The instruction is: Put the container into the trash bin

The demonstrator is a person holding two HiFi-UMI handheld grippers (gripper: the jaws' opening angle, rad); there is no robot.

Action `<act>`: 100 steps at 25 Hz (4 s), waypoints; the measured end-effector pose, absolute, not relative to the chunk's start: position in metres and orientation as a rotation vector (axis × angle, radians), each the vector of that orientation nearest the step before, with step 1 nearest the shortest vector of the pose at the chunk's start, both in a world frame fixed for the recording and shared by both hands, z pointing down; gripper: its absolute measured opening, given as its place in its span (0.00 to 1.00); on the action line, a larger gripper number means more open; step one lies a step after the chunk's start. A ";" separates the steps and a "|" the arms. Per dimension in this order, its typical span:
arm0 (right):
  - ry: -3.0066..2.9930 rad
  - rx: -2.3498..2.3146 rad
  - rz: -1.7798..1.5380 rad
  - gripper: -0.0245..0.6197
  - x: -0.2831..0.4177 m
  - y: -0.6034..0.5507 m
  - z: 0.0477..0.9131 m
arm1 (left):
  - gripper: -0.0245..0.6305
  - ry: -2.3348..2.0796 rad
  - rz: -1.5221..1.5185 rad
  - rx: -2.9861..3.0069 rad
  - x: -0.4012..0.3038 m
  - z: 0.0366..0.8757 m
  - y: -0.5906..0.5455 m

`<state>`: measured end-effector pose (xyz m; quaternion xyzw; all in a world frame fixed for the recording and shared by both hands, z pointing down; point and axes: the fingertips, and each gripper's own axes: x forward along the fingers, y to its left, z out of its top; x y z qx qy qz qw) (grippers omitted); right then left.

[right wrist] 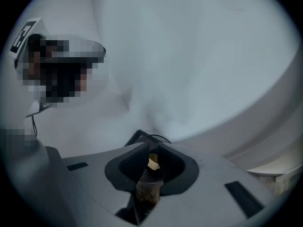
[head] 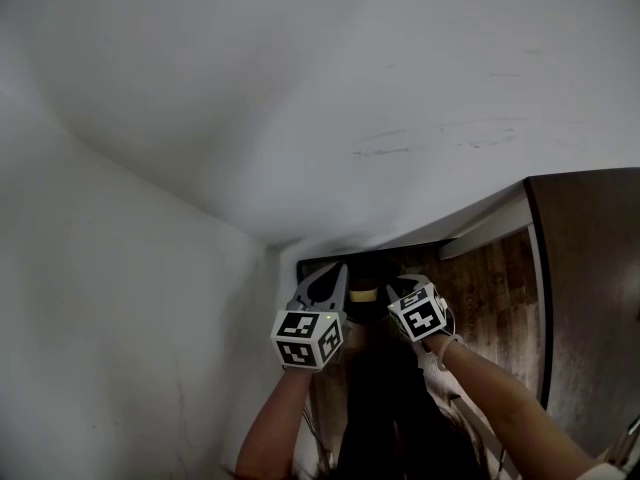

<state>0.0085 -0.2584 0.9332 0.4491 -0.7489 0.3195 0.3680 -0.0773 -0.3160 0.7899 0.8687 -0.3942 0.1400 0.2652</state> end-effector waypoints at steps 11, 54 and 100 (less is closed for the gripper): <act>-1.985 1.184 0.806 0.14 0.007 -0.262 0.880 | 0.07 -1.053 0.386 2.373 -0.068 0.755 -0.314; -2.299 1.394 0.506 0.05 0.029 -0.260 0.569 | 0.06 -1.233 0.279 2.514 -0.042 0.509 -0.266; -2.526 1.579 -0.060 0.05 0.043 -0.201 0.324 | 0.07 -1.285 0.094 2.707 -0.043 0.316 -0.211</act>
